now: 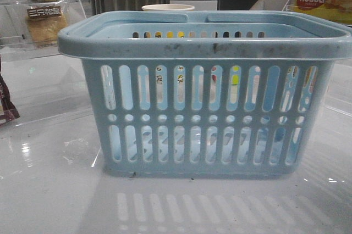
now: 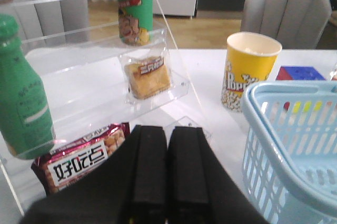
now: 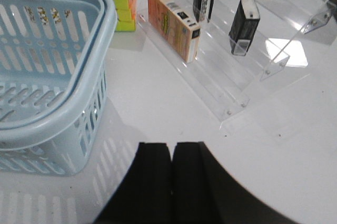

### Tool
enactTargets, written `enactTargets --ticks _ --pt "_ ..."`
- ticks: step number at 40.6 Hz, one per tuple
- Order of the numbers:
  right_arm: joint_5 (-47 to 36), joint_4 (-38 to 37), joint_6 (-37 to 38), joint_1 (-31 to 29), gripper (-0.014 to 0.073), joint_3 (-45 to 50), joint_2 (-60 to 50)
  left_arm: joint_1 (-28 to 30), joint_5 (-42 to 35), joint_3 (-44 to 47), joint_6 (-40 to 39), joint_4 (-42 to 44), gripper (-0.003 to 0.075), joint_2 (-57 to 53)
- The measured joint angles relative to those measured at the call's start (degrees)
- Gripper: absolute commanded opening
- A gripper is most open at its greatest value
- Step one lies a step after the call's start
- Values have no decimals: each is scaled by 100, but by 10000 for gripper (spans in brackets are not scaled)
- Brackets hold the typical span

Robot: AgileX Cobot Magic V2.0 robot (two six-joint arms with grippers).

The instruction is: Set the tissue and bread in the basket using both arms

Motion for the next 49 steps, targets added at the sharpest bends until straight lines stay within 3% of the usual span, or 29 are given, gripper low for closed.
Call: enactTargets --ticks 16,20,25,29,36,49 --pt "38 -8 0 0 39 0 855 0 13 409 0 375 92 778" --pt "64 -8 0 0 171 0 1071 0 13 414 0 375 141 952" --pt "52 -8 0 0 453 0 1340 0 3 414 0 375 326 1169" --pt "-68 -8 0 0 555 0 1532 0 3 414 0 375 428 1281" --pt "-444 -8 48 -70 542 -94 1916 0 -33 423 0 375 403 1327" --pt "-947 3 332 -836 542 -1147 3271 0 -33 423 0 375 358 1327"
